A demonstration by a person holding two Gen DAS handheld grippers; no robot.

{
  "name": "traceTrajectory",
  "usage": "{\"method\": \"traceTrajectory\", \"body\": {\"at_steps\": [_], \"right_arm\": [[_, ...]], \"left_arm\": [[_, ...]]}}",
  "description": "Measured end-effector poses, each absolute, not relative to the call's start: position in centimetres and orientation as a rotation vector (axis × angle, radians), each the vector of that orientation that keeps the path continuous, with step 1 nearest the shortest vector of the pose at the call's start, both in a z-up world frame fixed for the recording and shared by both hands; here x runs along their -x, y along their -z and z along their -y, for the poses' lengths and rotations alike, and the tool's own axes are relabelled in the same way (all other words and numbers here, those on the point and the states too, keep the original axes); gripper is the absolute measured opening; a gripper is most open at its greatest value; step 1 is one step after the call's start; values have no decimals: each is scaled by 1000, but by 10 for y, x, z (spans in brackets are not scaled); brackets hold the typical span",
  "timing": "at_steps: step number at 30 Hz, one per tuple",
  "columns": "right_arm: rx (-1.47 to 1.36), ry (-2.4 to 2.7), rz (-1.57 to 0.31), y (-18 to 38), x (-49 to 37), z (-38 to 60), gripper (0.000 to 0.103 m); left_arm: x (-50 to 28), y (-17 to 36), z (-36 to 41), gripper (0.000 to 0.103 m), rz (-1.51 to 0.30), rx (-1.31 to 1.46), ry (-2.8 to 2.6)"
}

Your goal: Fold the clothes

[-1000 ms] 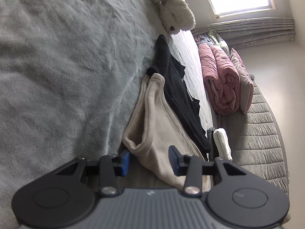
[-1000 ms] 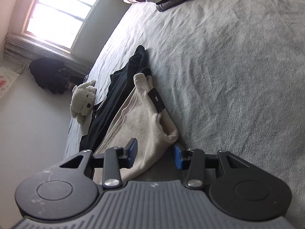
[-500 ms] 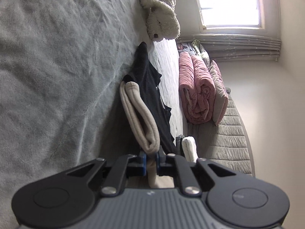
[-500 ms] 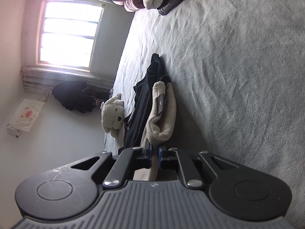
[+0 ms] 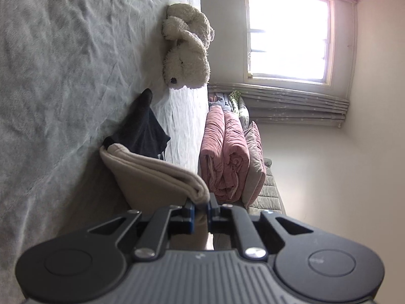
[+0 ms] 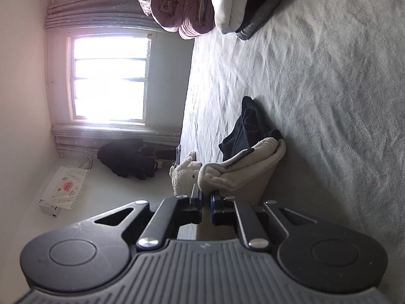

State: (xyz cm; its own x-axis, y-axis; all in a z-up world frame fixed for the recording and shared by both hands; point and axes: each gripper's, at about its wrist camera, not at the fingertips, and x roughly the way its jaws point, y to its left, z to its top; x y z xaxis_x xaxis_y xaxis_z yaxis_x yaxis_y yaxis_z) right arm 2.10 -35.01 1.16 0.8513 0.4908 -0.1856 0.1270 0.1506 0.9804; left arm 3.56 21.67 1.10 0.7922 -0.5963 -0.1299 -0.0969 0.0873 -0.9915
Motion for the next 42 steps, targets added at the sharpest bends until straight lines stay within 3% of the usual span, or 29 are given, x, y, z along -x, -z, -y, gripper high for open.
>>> {"method": "traceTrajectory", "body": {"at_steps": [12,23,33,36,38,40,42], "right_arm": [[-1345,-250,-522,-23,-112,348,9],[-1293,-220,-549,15,-182,348,9],[-1340,-247,-563,62,-197,352,10],[-1354,-287,-527,65,-192,355,16],[-1345,-290,-499,60,-188,356,27],[-1315,-281,-460,52,-184,357,47],[-1255,-252,-451,42,-182,355,48]], "left_arm": [[-131,-16,-213,8,-598,1410,340],[-203,15,-208,8,-646,1354,269],[-218,43,-206,11,-636,1270,278],[-215,37,-207,24,-616,1237,283],[-214,27,-207,46,-601,1207,274],[-213,14,-206,50,-584,1137,268],[-212,-1,-200,50,-570,1029,253]]}}
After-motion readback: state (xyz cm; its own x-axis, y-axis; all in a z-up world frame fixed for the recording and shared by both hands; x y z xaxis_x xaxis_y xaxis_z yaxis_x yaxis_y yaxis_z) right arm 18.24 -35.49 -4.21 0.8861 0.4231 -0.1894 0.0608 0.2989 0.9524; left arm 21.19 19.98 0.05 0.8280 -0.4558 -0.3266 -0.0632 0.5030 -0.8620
